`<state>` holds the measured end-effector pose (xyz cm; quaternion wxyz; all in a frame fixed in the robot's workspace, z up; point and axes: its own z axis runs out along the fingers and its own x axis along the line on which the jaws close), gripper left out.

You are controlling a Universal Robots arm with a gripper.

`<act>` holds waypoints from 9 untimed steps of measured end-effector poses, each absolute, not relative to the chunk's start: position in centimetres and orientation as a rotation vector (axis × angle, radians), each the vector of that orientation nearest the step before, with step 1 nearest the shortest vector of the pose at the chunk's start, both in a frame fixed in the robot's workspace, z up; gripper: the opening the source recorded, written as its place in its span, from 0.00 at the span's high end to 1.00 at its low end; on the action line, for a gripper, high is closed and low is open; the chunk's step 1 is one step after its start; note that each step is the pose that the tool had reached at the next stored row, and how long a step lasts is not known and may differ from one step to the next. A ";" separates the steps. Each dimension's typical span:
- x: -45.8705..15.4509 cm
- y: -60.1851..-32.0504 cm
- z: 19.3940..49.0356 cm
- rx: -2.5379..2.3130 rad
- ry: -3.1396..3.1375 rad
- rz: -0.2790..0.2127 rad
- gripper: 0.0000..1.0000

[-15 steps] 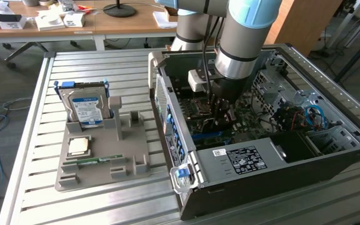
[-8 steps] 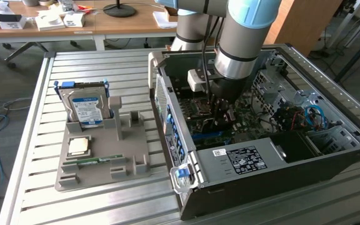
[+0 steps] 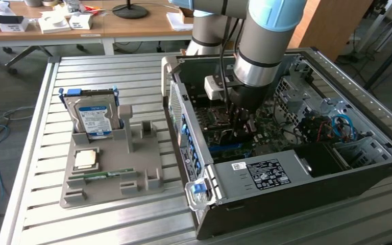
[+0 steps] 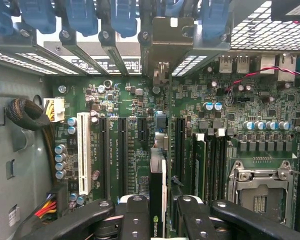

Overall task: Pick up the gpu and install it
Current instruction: 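Insert the gpu into the slot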

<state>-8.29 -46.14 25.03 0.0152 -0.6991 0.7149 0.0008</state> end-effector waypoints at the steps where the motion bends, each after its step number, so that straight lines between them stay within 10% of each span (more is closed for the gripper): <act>1: -8.3 -46.1 25.0 -2.175 2.225 0.002 0.74; 9: -8.3 -46.1 25.0 -2.175 2.224 0.002 0.74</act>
